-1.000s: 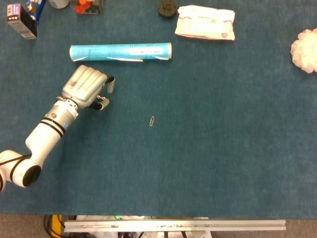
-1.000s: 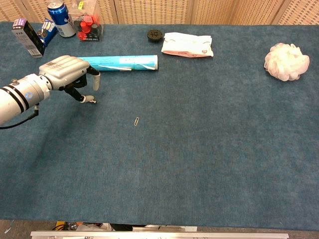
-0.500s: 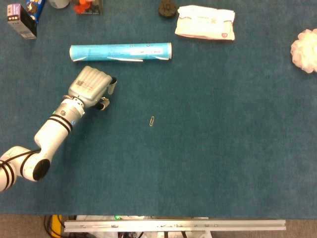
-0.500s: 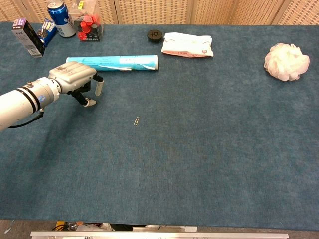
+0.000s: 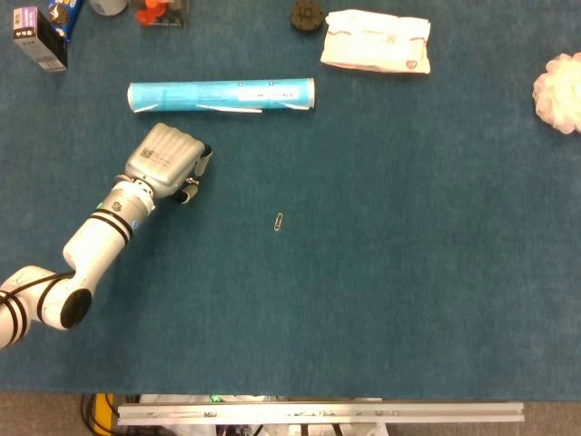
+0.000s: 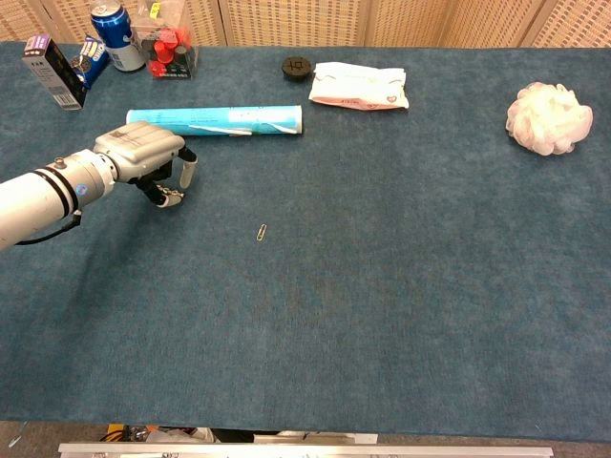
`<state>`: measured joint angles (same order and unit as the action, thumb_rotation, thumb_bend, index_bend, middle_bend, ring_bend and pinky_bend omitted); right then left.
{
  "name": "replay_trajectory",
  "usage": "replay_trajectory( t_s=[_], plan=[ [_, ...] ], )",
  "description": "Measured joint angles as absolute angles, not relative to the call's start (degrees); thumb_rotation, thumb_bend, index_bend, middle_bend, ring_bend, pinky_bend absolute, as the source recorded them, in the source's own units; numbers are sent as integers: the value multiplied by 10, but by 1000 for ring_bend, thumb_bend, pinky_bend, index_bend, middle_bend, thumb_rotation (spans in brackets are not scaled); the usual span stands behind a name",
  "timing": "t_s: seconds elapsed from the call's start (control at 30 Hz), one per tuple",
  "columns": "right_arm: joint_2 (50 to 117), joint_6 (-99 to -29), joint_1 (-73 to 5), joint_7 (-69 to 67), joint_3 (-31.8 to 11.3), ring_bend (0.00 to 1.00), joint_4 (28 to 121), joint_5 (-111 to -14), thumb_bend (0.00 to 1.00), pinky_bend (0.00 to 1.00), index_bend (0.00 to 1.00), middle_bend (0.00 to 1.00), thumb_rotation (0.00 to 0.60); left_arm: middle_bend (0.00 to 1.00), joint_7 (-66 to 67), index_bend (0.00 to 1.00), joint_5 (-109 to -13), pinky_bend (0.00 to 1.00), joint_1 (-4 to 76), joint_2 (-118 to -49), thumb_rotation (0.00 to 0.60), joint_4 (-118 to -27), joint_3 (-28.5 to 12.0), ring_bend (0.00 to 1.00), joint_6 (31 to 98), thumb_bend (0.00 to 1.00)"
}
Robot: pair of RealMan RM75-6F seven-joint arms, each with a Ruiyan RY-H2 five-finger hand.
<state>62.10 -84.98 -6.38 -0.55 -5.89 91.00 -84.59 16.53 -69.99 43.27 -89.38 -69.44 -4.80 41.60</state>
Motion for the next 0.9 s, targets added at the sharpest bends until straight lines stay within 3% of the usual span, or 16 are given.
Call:
replay_trajectory(
  t_s=[0.9],
  plan=[
    [621, -857, -57, -9, -59, 343, 908, -846, 224, 502, 350, 411, 600, 1000, 167, 543, -661, 982, 443, -902, 600, -679, -43, 1000, 402, 281]
  ],
)
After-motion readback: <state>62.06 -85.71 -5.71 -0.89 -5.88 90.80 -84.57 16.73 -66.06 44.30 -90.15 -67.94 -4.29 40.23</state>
